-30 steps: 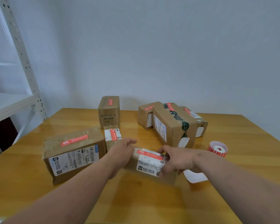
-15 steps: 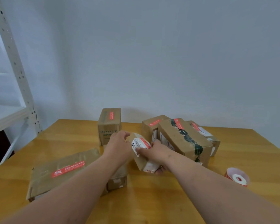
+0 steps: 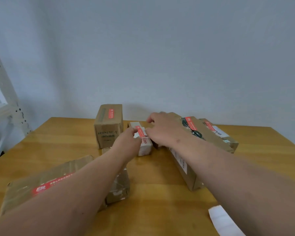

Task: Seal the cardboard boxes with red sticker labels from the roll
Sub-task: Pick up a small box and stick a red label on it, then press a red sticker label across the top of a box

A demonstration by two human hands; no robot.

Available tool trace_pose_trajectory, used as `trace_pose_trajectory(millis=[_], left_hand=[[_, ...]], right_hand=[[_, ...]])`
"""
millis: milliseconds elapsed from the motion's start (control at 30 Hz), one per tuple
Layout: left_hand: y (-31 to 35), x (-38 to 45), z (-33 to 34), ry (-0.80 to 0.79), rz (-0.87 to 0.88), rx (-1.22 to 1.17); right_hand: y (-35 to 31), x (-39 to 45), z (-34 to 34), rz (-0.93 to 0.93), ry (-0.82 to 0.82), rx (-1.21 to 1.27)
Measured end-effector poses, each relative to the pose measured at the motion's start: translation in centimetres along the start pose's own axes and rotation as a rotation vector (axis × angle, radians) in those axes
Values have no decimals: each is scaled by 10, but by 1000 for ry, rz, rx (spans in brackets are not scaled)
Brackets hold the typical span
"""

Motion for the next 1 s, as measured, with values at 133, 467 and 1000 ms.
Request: trace_pose_trajectory(millis=[133,467,1000], left_hand=[[6,-15,8,-13,30,48],[8,-40,33,-87,11,70],[39,-62,11,133,118,-48]], right_hand=[[45,-15,-30,190,72,-268],[109,-63,-36,430,-170,-134],[101,-99,-63,184,-73,-113]])
Point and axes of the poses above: each hand's wrist, its own x-axis towards the middle knuckle, its own z-axis out of the palm, y = z × x, the point moved 4 cm from there along x, towards the middle knuckle
